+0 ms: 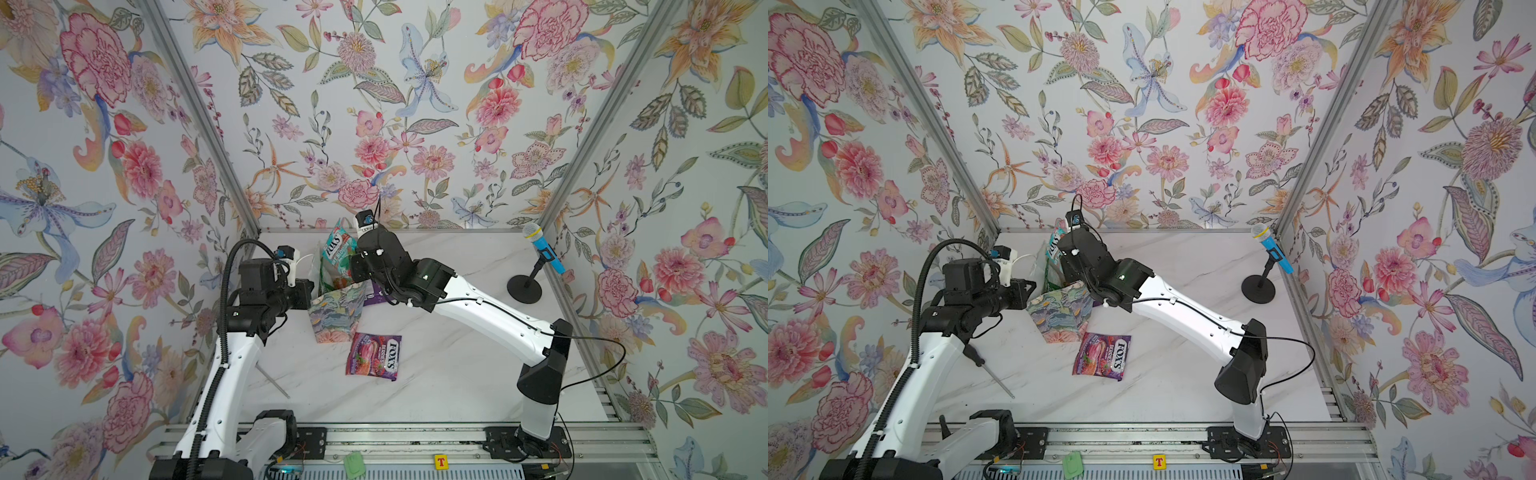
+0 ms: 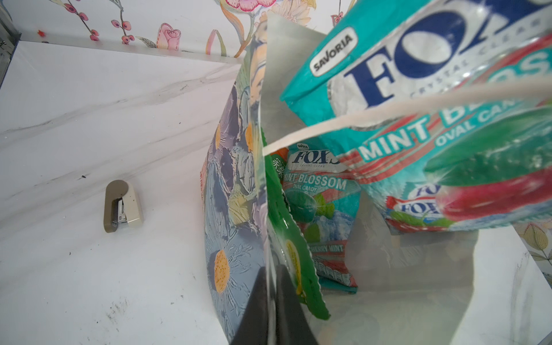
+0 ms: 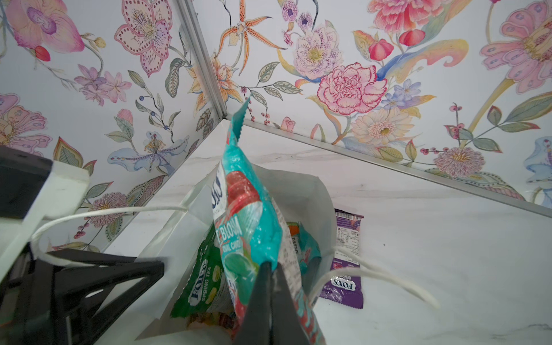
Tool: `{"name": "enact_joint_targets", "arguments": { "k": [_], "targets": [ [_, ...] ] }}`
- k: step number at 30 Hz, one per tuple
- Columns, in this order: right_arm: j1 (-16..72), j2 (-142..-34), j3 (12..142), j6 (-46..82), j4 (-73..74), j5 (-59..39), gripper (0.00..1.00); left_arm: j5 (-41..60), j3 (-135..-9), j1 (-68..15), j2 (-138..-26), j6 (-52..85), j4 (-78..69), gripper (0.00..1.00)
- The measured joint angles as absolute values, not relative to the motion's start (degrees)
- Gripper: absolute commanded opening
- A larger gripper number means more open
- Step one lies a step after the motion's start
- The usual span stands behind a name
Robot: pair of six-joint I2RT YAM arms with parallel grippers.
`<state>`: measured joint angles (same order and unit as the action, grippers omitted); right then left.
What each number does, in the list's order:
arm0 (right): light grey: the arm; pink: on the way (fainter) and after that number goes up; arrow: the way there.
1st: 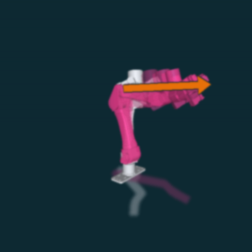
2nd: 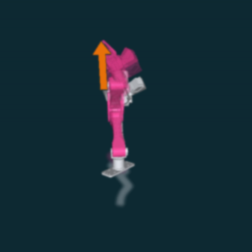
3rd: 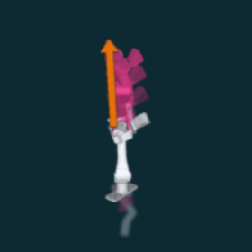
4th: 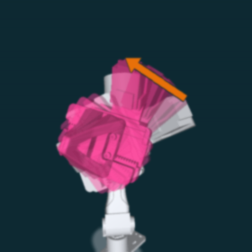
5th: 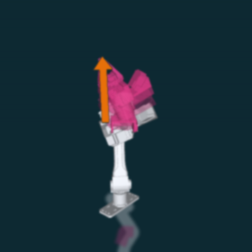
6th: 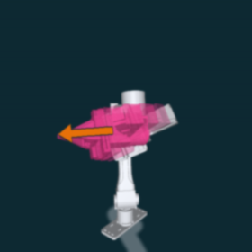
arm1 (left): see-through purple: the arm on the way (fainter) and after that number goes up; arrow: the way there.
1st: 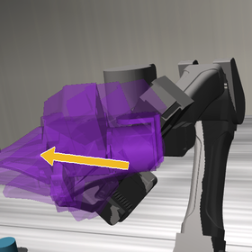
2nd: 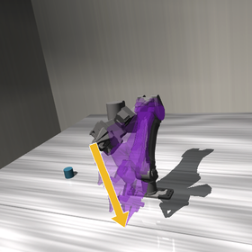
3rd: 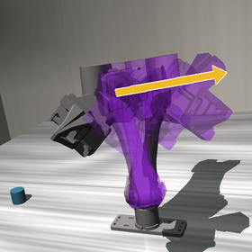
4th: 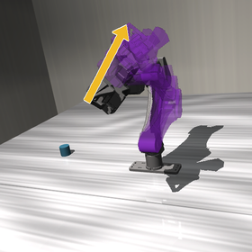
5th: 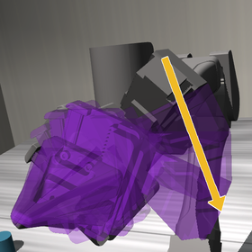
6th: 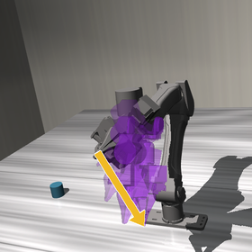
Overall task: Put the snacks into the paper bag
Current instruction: 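Lower the teal packet into the bag and open the right gripper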
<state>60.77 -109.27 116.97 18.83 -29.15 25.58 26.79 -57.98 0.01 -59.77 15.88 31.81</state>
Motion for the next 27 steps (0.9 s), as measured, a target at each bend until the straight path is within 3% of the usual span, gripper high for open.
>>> {"name": "enact_joint_targets", "arguments": {
  "k": [3,7,10,21,27],
  "targets": [
    [60.77,-110.72,118.39,18.85,-29.45,24.91,0.01,26.81,-57.91,0.05,-59.72,15.88,31.79,0.08],
    [60.58,-111.22,119.0,19.2,-29.71,24.03,0.38,26.81,-57.84,0.05,-59.64,15.88,31.79,0.08],
    [60.05,-111.22,119.37,19.62,-29.82,23.14,0.5,26.76,-57.82,0.16,-59.66,15.86,31.75,0.08],
    [57.43,-109.03,118.89,19.99,-27.97,15.62,0.52,26.72,-57.82,0.38,-59.66,15.86,31.62,0.08],
    [56.12,-105.27,114.26,21.45,-25.41,10.02,0.45,26.7,-57.82,0.38,-59.66,15.86,31.62,0.08]
  ]
}}
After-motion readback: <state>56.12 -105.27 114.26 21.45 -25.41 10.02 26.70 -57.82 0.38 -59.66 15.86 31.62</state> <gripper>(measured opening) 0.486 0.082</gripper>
